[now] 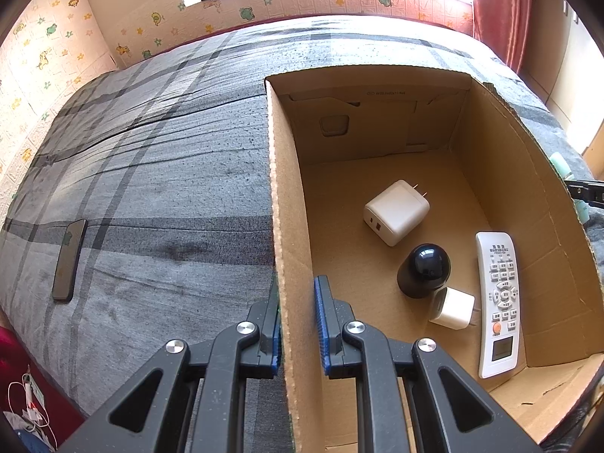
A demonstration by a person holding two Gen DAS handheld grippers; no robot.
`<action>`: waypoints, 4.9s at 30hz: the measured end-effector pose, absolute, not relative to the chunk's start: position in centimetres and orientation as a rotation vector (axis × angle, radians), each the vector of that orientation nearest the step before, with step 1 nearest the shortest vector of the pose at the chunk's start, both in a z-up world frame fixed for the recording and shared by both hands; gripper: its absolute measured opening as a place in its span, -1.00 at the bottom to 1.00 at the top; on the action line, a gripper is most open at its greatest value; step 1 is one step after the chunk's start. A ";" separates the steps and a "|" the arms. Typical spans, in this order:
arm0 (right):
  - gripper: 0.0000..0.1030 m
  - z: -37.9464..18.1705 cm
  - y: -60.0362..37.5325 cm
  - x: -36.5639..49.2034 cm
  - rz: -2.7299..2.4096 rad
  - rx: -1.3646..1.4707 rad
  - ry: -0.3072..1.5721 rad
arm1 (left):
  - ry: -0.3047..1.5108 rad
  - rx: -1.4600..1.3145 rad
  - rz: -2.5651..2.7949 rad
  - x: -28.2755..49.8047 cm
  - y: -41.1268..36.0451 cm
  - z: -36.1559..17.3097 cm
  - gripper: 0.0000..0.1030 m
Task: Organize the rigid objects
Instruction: 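Lift the teal bottle and carry it over the box with the right tool, then lower the teal bottle into the box and open the right tool, then withdraw the right tool from the box toward the keyring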
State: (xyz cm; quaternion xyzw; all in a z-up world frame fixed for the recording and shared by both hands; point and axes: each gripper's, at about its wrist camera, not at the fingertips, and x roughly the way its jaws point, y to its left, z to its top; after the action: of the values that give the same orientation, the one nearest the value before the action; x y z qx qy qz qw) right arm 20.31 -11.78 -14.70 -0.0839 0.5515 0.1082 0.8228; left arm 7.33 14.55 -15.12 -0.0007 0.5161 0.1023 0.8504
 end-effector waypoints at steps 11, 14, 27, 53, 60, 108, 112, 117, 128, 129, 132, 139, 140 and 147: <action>-0.47 -11.0 -9.2 18.9 0.268 -0.186 1.135 | 1.087 -0.009 0.210 7.3 14.8 -15.1 -0.69; -0.47 -10.1 -8.4 18.6 0.283 -0.186 1.124 | 1.086 -0.011 0.209 7.2 14.8 -15.1 -0.69; -0.46 -7.6 -3.7 17.6 0.371 -0.225 1.101 | 1.084 -0.015 0.208 7.2 14.8 -15.2 -0.69; -0.46 -13.2 5.2 17.1 0.486 -0.261 1.227 | 1.083 -0.018 0.206 7.1 15.0 -15.2 -0.69; -0.46 -16.1 5.8 17.7 0.466 -0.269 1.293 | 1.083 -0.018 0.206 7.1 15.0 -15.2 -0.69; 1.00 -7.6 -0.8 14.5 0.393 -0.117 1.035 | 1.083 -0.016 0.212 7.1 14.8 -14.9 -0.69; 1.00 -7.1 -3.8 14.7 0.346 -0.092 1.031 | 1.083 -0.019 0.211 7.1 14.9 -15.0 -0.69; 1.00 -7.1 -7.4 15.1 0.277 -0.096 1.014 | 1.083 -0.019 0.210 7.1 15.1 -15.0 -0.69; 1.00 -9.5 -12.8 15.8 0.184 -0.069 1.042 | 1.083 -0.022 0.210 7.1 15.2 -15.2 -0.69; 1.00 -10.0 -13.1 15.9 0.175 -0.072 1.049 | 1.082 -0.025 0.210 7.1 15.3 -15.2 -0.69; 1.00 -11.8 -14.0 16.1 0.161 -0.068 1.078 | 1.083 -0.027 0.210 7.1 15.3 -15.2 -0.69; 1.00 -15.9 -15.5 16.4 0.140 -0.076 1.150 | 1.082 -0.025 0.211 7.1 15.2 -15.3 -0.69; 1.00 -16.4 -15.7 16.5 0.137 -0.080 1.156 | 1.082 -0.025 0.210 7.1 15.2 -15.2 -0.69; 1.00 -19.5 -16.5 17.0 0.133 -0.091 1.195 | 1.081 -0.022 0.210 7.1 15.1 -15.2 -0.69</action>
State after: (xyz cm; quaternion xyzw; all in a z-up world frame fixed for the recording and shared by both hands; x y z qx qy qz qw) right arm 16.97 -16.46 -19.51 -0.0428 0.5620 0.0624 0.8237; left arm 7.07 15.12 -15.24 -0.0107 0.5137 0.0999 0.8521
